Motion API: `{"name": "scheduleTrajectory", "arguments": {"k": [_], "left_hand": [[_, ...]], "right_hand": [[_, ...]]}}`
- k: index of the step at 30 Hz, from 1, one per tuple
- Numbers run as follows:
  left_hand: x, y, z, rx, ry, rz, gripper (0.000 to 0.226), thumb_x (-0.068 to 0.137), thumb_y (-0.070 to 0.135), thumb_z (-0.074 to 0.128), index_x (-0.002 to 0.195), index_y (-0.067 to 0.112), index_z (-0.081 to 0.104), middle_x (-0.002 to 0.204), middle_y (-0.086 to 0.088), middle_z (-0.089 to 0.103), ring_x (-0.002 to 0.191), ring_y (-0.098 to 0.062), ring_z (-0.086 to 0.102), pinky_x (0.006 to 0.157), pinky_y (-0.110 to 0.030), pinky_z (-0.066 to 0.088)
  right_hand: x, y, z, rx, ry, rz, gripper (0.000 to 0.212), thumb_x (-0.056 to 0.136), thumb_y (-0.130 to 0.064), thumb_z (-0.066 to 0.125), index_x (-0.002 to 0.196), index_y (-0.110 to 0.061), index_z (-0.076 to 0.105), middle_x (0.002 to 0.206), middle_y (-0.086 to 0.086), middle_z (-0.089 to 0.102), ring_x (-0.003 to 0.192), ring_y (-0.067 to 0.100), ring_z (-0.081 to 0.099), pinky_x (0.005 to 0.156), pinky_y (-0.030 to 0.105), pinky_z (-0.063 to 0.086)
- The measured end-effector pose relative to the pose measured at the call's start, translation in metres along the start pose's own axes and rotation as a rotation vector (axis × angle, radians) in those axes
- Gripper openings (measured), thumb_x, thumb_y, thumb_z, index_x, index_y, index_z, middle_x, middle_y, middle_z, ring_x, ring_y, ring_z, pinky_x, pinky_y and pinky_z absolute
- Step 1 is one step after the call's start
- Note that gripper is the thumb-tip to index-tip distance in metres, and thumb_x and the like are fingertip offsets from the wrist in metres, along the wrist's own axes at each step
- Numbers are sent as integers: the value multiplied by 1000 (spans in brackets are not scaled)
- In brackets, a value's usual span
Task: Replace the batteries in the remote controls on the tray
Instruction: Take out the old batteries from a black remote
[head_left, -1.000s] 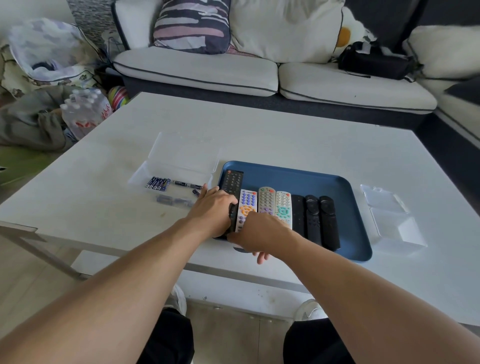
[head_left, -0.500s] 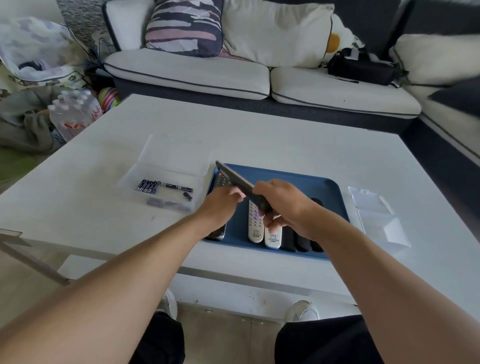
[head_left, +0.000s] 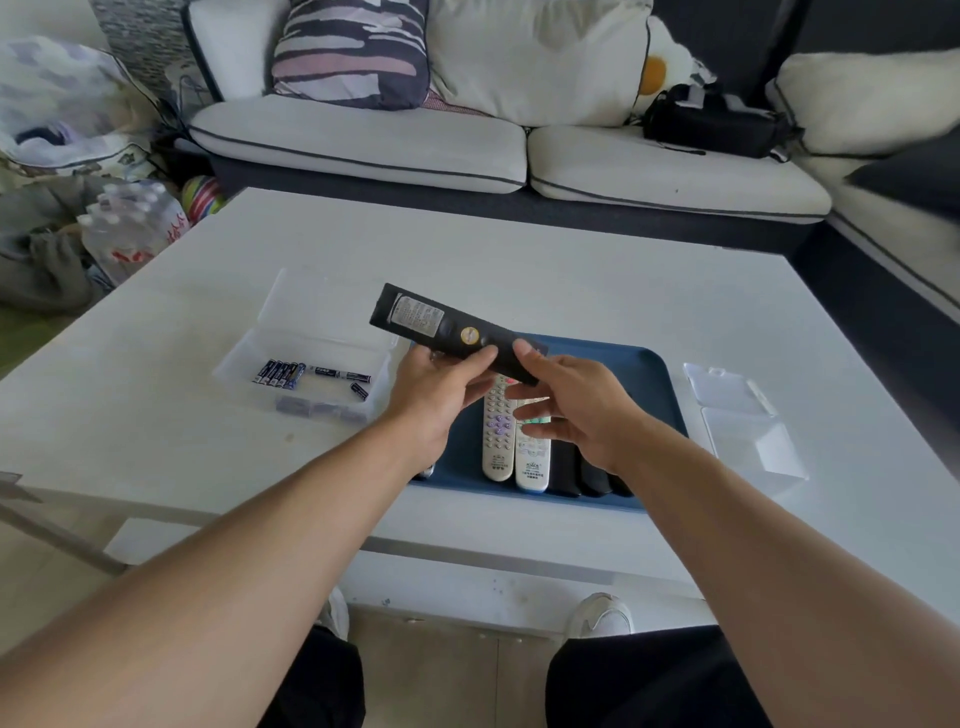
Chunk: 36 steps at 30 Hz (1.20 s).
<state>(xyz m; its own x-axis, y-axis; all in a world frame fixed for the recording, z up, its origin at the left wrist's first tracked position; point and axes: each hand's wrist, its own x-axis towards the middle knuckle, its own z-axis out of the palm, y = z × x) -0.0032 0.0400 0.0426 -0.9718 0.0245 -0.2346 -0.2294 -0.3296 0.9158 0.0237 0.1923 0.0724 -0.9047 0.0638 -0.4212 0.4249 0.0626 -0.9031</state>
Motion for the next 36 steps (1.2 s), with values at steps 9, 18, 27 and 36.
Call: {"name": "scheduleTrajectory", "arguments": {"k": [9,18,27,36], "left_hand": [[3,-2,-7,36,5,12,37,89,-2,70,123,-2,56,117,-21,69,103,-28,72,85,-35,61],[7,-4,-20,203,19,153,26,88,10,75,110,10,62,105,-23,69,98,-29,74,80,-40,62],[14,4,-40,345,212,204,23,71,34,82,86,21,71,75,-1,71,80,-28,75,77,-53,61],[16,8,-44,127,96,-13,14,87,24,69,99,17,73,84,-5,71,76,-23,67,81,-46,58]], "right_hand": [[3,0,6,-130,-34,2,38,98,-50,56,113,-17,67,92,-2,79,81,17,77,56,23,52],[9,7,7,-265,-79,69,42,96,-45,62,117,-9,67,90,1,79,77,21,77,60,28,62],[17,13,6,-336,-62,1,22,88,-22,77,98,-4,69,85,9,77,77,24,77,62,32,63],[33,28,12,-791,-115,-145,14,93,-25,68,96,-12,72,90,10,74,79,23,75,62,33,63]]}}
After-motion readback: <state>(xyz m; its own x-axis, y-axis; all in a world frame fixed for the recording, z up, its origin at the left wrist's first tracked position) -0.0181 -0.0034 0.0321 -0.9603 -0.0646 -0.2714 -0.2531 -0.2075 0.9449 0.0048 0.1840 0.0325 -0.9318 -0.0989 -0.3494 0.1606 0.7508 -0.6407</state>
